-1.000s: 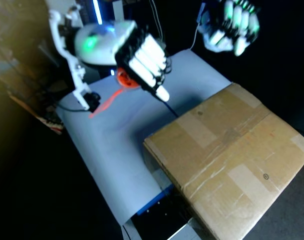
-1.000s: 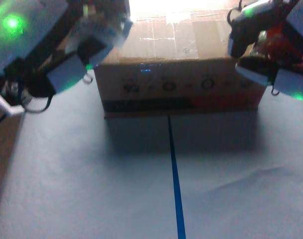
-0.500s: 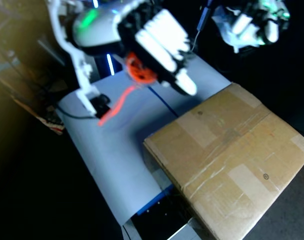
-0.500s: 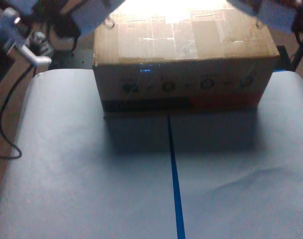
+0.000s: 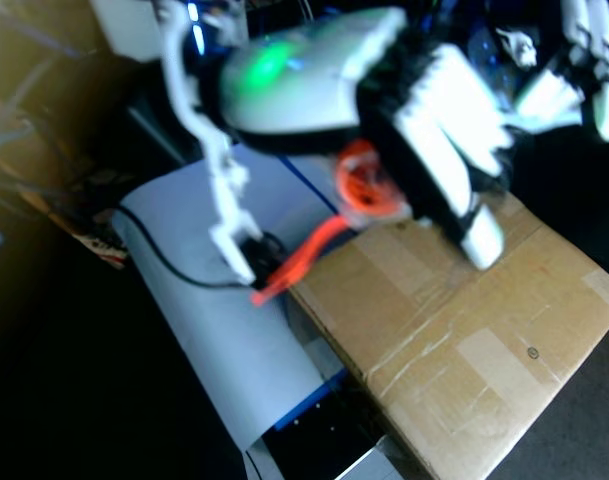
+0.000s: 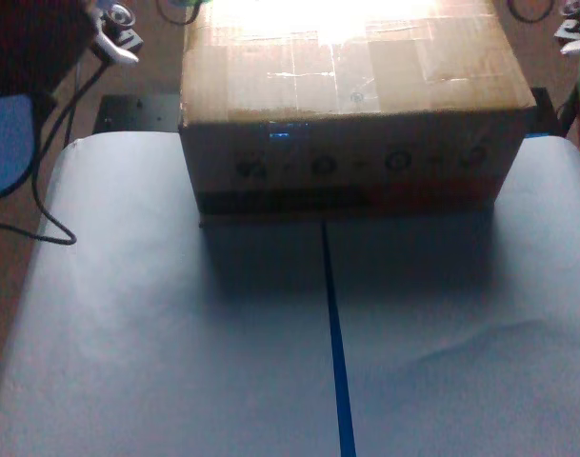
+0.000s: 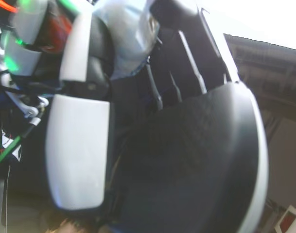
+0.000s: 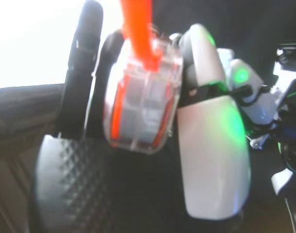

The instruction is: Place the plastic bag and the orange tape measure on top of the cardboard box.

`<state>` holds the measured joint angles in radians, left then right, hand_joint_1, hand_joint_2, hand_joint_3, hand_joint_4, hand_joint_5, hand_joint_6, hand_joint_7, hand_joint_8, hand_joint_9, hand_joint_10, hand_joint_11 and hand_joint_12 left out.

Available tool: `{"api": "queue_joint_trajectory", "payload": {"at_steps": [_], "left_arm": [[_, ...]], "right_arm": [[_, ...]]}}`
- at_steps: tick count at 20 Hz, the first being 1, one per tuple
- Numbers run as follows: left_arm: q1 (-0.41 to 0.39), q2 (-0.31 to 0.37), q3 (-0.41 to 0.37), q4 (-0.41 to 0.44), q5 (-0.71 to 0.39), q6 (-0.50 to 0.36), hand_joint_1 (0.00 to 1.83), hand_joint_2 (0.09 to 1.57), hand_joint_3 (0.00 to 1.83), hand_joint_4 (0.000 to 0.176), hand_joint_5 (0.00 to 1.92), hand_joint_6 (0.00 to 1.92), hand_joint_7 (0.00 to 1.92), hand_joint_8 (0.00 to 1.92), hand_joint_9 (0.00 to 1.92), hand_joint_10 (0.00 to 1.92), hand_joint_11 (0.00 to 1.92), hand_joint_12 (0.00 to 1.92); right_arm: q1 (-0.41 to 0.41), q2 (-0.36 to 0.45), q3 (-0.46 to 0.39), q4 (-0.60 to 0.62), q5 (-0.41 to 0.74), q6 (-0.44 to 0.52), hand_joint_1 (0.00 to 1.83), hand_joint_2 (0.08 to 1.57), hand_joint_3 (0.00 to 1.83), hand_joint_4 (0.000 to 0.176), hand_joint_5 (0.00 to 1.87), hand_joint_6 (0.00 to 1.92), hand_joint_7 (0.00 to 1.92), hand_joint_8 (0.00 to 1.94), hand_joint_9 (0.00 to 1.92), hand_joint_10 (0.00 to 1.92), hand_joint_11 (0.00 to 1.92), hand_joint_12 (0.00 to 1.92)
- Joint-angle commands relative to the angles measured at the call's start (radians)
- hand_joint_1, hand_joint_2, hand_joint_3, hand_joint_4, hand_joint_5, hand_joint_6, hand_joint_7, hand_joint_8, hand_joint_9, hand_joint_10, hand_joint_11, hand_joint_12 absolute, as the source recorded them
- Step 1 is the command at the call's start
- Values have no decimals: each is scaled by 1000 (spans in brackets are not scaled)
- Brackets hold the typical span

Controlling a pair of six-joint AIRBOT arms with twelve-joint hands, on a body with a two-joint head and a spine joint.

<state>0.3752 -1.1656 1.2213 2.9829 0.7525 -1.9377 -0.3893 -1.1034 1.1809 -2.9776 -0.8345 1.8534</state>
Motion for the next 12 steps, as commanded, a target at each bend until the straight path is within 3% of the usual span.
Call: {"api": "queue_joint_trajectory", "payload": {"at_steps": [1,2,3,4,5,6,7,9,10,11,12], "left_arm": [[-27,-13,18,29,82,-3,1349,1216,0,0,664,1196,819,1317,803,1555,693,1774],[-30,-28,39,29,67,-3,1354,1216,0,0,642,1223,816,1304,815,1545,708,1776],[-31,-40,56,29,55,-6,1339,1239,4,0,645,1386,726,1302,745,1584,743,1789],[-32,-55,74,29,43,-12,1351,1221,0,0,620,1274,811,1271,812,1550,731,1747],[-33,-69,90,29,29,-17,1356,1200,0,0,735,1161,829,1246,784,1526,721,1737],[-34,-83,105,29,16,-17,1356,1197,0,0,772,1154,819,1243,766,1532,673,1725],[-34,-94,118,29,4,-18,1347,1223,3,0,747,1144,752,1402,706,1608,634,1820],[-34,-111,139,29,-17,-21,1352,1211,0,0,768,1089,773,1377,745,1557,650,1788],[-33,-122,151,29,-34,-23,1346,1215,1,0,794,1161,770,1348,671,1576,463,1845],[-31,-130,162,29,-45,-27,1349,1210,0,0,806,1133,772,1355,690,1557,533,1816],[-26,-136,172,29,-54,-38,1351,1210,0,0,797,1105,772,1377,702,1554,572,1812]], "right_arm": [[18,-7,22,-23,-119,-5,1387,1097,1,0,938,928,1013,944,963,1234,838,1539],[20,-24,45,-20,-116,-6,1387,1102,0,0,911,921,1003,955,981,1224,866,1460],[21,-41,64,-19,-114,-6,1386,1108,2,0,951,824,975,1051,934,1299,842,1508],[22,-60,86,-16,-108,-6,1388,1106,0,0,951,831,973,1057,951,1274,851,1485],[22,-76,105,-11,-98,-6,1385,1112,2,0,953,862,951,1111,919,1287,787,1506],[22,-87,118,-8,-95,-6,1385,1114,2,0,942,874,944,1122,926,1285,807,1519],[22,-92,127,-3,-94,-6,1379,1132,3,0,920,875,904,1183,890,1367,835,1604],[22,-99,145,8,-91,-6,1380,1129,0,0,921,889,914,1167,903,1333,839,1573],[21,-105,152,15,-91,-6,1377,1135,2,0,936,882,886,1218,872,1353,794,1579],[21,-111,156,21,-90,-6,1376,1136,1,0,923,937,888,1186,878,1340,780,1574],[17,-118,162,27,-88,-6,1471,1120,0,0,942,895,913,1090,909,1195,765,1628]]}}
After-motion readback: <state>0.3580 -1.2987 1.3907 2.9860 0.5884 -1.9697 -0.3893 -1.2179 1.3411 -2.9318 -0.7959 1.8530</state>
